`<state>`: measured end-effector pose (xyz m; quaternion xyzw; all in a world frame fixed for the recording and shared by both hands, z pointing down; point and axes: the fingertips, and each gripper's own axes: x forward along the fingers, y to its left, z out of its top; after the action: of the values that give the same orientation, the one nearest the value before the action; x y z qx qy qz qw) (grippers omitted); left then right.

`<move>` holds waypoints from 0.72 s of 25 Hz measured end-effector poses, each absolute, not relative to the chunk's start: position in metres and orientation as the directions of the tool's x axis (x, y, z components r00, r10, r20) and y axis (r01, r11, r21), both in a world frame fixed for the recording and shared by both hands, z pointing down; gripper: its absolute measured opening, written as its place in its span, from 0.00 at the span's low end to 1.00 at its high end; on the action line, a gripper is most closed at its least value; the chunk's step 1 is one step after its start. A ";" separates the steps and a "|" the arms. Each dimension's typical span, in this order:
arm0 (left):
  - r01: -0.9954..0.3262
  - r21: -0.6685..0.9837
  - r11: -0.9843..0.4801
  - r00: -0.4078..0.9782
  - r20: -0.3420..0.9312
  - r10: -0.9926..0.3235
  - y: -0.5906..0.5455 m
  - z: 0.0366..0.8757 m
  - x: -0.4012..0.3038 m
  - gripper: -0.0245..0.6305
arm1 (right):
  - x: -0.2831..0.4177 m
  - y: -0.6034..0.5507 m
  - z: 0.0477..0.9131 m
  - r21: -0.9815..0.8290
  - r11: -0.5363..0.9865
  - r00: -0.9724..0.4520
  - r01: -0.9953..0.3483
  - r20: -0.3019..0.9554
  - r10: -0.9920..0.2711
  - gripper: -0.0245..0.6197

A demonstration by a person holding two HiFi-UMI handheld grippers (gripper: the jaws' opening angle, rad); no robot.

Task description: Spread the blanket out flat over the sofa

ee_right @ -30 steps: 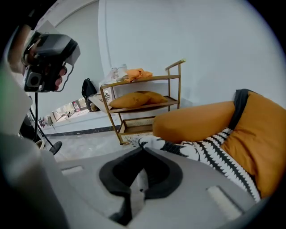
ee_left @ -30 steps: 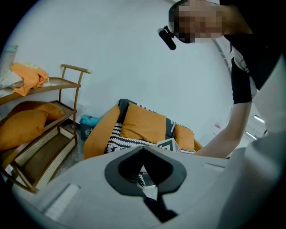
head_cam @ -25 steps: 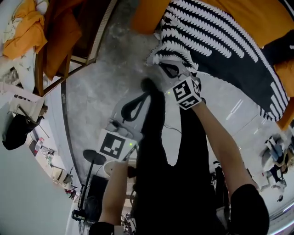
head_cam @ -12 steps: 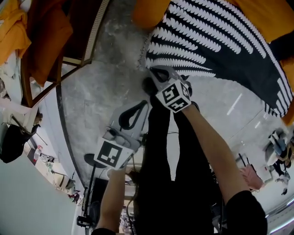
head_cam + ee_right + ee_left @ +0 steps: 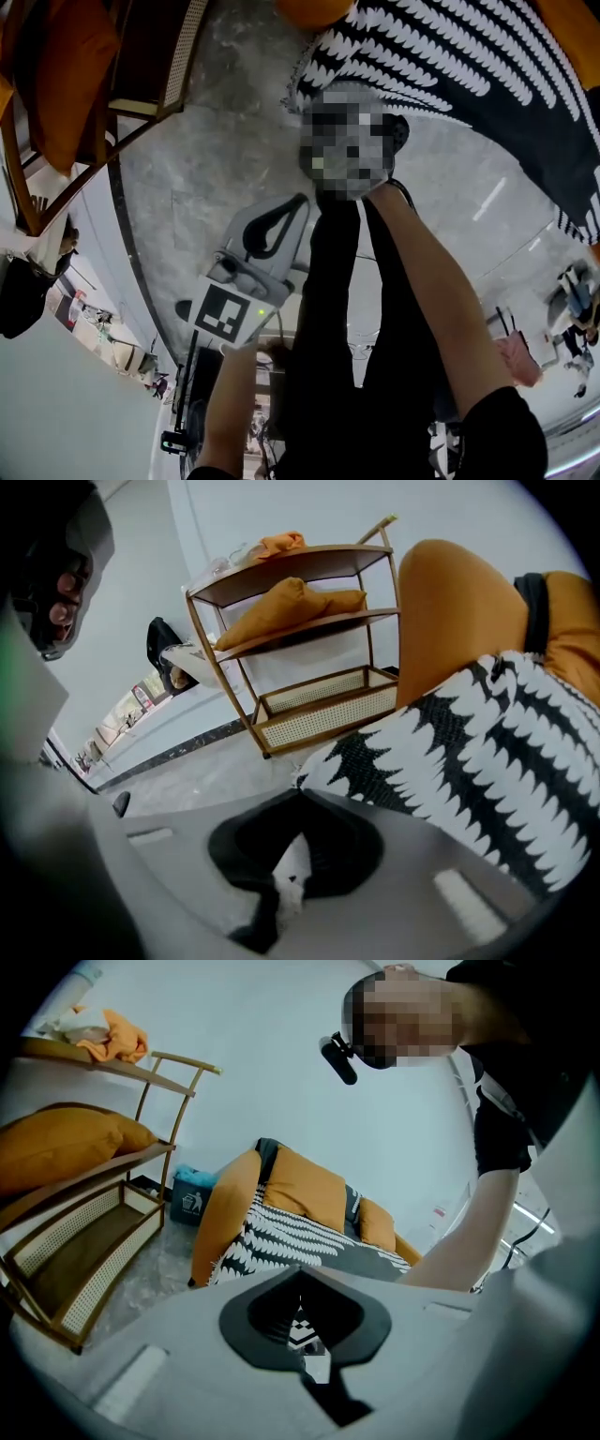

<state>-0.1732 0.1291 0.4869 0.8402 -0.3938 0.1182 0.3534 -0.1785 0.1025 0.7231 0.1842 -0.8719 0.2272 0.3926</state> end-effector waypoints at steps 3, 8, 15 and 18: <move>-0.744 0.501 -0.441 0.664 0.486 -0.568 0.133 0.496 -0.178 0.05 | -0.187 0.105 0.742 -0.277 0.815 -0.623 -0.509 0.772 -0.127 0.05; -0.739 0.502 -0.448 0.672 0.502 -0.545 0.140 0.506 -0.175 0.05 | -0.196 0.106 0.762 -0.306 0.797 -0.621 -0.521 0.777 -0.107 0.05; -0.733 0.507 -0.454 0.679 0.504 -0.534 0.137 0.505 -0.174 0.05 | -0.219 0.107 0.762 -0.318 0.770 -0.622 -0.554 0.773 -0.128 0.05; -0.735 0.511 -0.446 0.676 0.502 -0.539 0.134 0.504 -0.177 0.05 | -0.221 0.106 0.760 -0.356 0.735 -0.635 -0.577 0.761 -0.130 0.05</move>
<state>-0.1766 0.1341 0.5038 0.8396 -0.3794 0.1341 0.3649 -0.2214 0.1056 0.7599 0.2073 -0.8532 0.2993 0.3734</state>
